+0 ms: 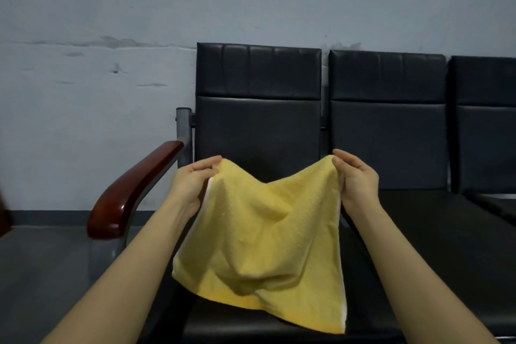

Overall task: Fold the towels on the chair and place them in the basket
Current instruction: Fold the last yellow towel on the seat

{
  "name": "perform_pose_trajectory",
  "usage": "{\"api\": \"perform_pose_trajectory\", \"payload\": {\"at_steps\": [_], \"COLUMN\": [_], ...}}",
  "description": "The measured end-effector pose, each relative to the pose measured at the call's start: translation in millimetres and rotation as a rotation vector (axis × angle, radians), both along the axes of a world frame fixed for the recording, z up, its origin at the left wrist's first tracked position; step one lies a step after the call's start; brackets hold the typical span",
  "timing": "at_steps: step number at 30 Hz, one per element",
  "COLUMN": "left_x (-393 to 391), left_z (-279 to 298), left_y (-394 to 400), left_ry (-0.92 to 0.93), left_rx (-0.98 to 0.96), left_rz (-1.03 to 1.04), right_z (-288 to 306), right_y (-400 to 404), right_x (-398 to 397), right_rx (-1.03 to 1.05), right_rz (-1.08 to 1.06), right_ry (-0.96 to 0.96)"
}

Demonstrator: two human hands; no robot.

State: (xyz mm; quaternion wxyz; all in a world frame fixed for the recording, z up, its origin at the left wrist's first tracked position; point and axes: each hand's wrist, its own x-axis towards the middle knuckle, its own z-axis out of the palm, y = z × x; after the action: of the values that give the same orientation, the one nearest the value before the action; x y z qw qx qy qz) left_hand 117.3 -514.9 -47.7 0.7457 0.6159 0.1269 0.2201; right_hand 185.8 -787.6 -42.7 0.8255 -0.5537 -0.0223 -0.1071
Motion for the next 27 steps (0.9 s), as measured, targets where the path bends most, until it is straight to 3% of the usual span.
{"api": "perform_pose_trajectory", "payload": {"at_steps": [9,16,21,27], "left_x": [7,8,9,9], "left_z": [78,111,101,79], "left_y": [6,6,4,6], "left_ry": [-0.232,-0.311,-0.334,-0.27], "left_rx": [0.058,0.169,0.189,0.185], "left_rz": [0.158,0.332,0.498,0.481], "right_z": [75,93,88,80], "right_y": [-1,-4,-10,-20], "right_x": [2,6,8,7], "right_rx": [0.231,0.298,0.193,-0.069], "right_rz": [-0.141,-0.206,-0.251,-0.256], "right_ry": [-0.12,-0.161,-0.169,-0.256]}}
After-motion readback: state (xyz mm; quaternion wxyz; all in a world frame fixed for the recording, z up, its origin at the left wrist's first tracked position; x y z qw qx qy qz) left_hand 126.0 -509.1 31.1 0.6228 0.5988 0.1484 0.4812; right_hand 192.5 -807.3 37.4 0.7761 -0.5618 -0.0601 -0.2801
